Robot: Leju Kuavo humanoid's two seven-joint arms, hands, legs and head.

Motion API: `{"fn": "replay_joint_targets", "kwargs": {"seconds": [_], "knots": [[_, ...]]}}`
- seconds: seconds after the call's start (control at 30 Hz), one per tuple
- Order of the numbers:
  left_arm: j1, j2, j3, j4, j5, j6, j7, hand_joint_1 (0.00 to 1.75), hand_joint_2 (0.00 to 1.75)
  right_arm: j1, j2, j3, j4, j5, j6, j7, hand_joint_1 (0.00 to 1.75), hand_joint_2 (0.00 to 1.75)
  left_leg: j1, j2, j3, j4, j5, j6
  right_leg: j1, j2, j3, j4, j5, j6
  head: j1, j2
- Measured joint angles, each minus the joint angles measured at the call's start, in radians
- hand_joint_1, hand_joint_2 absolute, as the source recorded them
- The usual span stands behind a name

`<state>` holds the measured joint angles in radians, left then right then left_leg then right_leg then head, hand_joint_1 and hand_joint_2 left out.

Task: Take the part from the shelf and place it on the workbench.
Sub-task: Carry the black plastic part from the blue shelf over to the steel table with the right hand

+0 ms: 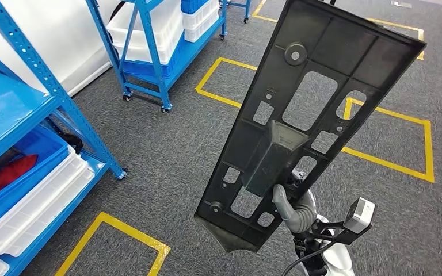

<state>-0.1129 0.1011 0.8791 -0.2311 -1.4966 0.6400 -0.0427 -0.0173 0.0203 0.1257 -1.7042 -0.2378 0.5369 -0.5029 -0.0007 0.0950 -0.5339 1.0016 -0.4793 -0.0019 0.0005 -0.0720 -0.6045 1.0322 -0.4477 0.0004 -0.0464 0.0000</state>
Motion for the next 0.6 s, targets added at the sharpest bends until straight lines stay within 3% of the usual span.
{"fn": "replay_joint_targets", "kwargs": {"seconds": [0.07,0.13,0.2,0.23,0.3,0.33,0.37,0.4,0.47,0.53,0.6], "knots": [[-0.009,0.007,0.006,-0.006,0.005,0.035,-0.029,0.00,1.75,0.006,-0.001,-0.001,-0.001,-0.002,-0.003,-0.005,1.75,1.75,0.000,0.019,0.002,-0.001,-0.003,-0.011,0.004,0.020,-0.002,-0.008,0.003,-0.013,0.000,0.000],[-0.020,0.010,0.008,-0.022,-0.006,0.054,-0.051,0.00,1.75,0.014,-0.001,-0.001,-0.003,-0.003,-0.005,-0.010,1.75,1.75,0.005,-0.008,-0.005,0.023,-0.024,-0.021,0.000,0.041,-0.001,-0.017,0.010,-0.027,0.000,0.000],[-0.026,0.012,0.007,-0.049,-0.026,0.060,-0.068,0.00,1.75,0.017,-0.001,-0.001,-0.006,-0.003,-0.007,-0.013,1.75,1.75,0.011,-0.062,-0.044,0.117,-0.081,-0.028,-0.003,0.061,0.000,-0.023,0.015,-0.035,0.000,0.000],[-0.026,0.012,0.006,-0.065,-0.034,0.061,-0.080,0.00,1.75,0.018,-0.001,-0.001,-0.006,-0.003,-0.010,-0.013,1.75,1.75,0.012,-0.078,-0.075,0.186,-0.114,-0.030,-0.004,0.073,-0.001,-0.023,0.016,-0.037,0.000,0.000],[-0.027,0.010,-0.002,-0.101,-0.051,0.062,-0.108,0.00,1.75,0.021,-0.001,-0.001,-0.006,-0.002,-0.015,-0.014,1.75,1.75,0.014,-0.086,-0.120,0.280,-0.139,-0.034,-0.004,0.100,-0.002,-0.020,0.017,-0.037,0.000,0.000],[-0.029,0.008,-0.011,-0.120,-0.057,0.062,-0.121,0.00,1.75,0.022,-0.001,-0.001,-0.006,-0.001,-0.017,-0.014,1.75,1.75,0.016,-0.086,-0.120,0.275,-0.123,-0.035,-0.005,0.114,-0.002,-0.018,0.017,-0.036,0.000,0.000],[-0.031,0.006,-0.022,-0.140,-0.062,0.062,-0.134,0.00,1.75,0.023,-0.001,-0.001,-0.006,0.000,-0.019,-0.014,1.75,1.75,0.019,-0.090,-0.102,0.232,-0.090,-0.037,-0.006,0.127,-0.002,-0.015,0.016,-0.034,0.000,0.000],[-0.033,0.002,-0.036,-0.160,-0.064,0.062,-0.146,0.00,1.75,0.023,-0.001,-0.001,-0.006,0.001,-0.020,-0.014,1.75,1.75,0.025,-0.104,-0.073,0.164,-0.052,-0.039,-0.007,0.140,-0.003,-0.010,0.015,-0.030,0.000,0.000],[-0.039,-0.008,-0.063,-0.200,-0.054,0.062,-0.179,0.00,1.75,0.023,-0.001,-0.001,-0.008,0.002,-0.025,-0.014,1.75,1.75,0.031,-0.142,-0.025,0.052,-0.010,-0.038,-0.008,0.163,-0.010,0.000,0.014,-0.017,0.000,0.000],[-0.047,-0.024,-0.079,-0.234,-0.037,0.063,-0.216,0.00,1.75,0.027,-0.001,0.000,-0.010,0.003,-0.031,-0.015,1.75,1.75,0.028,-0.154,-0.014,0.023,-0.009,-0.028,-0.008,0.182,-0.019,0.003,0.019,-0.001,0.000,0.000],[-0.061,-0.047,-0.088,-0.260,-0.019,0.063,-0.253,0.00,1.75,0.036,-0.001,0.001,-0.014,0.004,-0.035,-0.015,1.75,1.75,0.026,-0.136,-0.015,0.020,-0.002,-0.011,-0.012,0.188,-0.026,0.003,0.023,0.012,0.000,0.000]]}}
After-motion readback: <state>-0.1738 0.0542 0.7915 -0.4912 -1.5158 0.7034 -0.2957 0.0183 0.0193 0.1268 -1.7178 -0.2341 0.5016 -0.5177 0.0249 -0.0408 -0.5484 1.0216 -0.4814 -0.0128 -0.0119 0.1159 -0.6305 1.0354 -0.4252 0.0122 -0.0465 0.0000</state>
